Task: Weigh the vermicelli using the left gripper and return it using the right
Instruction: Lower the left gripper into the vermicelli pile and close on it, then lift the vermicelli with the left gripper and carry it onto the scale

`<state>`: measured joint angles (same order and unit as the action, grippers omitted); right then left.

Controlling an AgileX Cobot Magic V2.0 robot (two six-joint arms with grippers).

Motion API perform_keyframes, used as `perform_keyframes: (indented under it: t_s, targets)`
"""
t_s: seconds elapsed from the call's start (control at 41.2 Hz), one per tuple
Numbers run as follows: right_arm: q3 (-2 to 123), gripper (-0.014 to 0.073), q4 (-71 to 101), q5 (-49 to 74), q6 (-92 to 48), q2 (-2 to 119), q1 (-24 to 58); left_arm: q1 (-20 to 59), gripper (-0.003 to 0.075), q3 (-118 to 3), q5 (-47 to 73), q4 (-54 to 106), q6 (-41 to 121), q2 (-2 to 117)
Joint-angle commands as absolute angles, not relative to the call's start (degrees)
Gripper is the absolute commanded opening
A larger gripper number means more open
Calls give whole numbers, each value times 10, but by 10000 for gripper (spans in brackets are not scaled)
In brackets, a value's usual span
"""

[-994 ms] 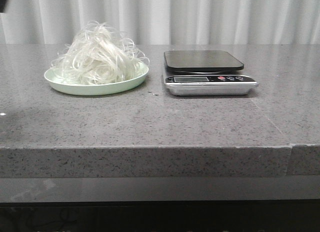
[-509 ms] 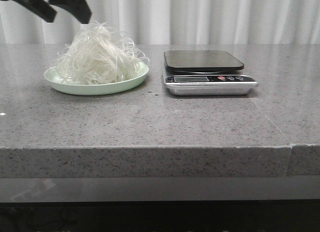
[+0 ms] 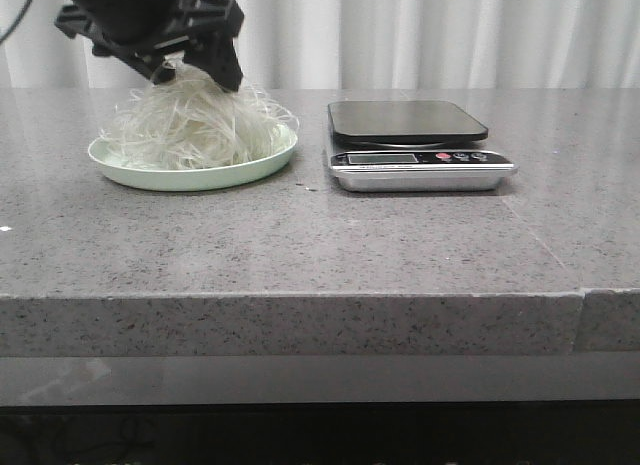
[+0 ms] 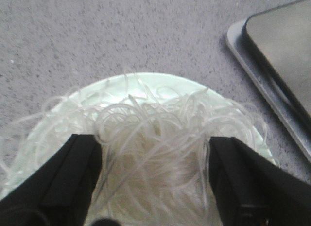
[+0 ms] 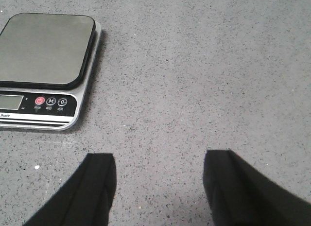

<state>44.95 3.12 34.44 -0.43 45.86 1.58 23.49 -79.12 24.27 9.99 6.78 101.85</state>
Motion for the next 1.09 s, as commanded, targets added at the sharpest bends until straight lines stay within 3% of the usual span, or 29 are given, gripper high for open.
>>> perform_keyframes:
  t_s: [0.0, 0.146, 0.34, 0.558, 0.8, 1.067]
  targets:
    - [464, 503, 26, 308, -11, 458, 16, 246, 505, -810, 235, 109, 67, 1004]
    - [464, 503, 26, 308, -11, 458, 16, 250, 478, -810, 249, 106, 68, 1014]
    - [464, 503, 26, 308, -11, 458, 16, 250, 285, -810, 258, 105, 68, 1015]
    - [464, 503, 26, 308, -11, 458, 16, 250, 144, -811, 259, 105, 68, 1002]
    - [464, 503, 27, 308, -11, 458, 16, 250, 142, -842, 273, 105, 77, 956]
    - [464, 503, 27, 308, -11, 458, 16, 283, 149, -968, 314, 105, 93, 951]
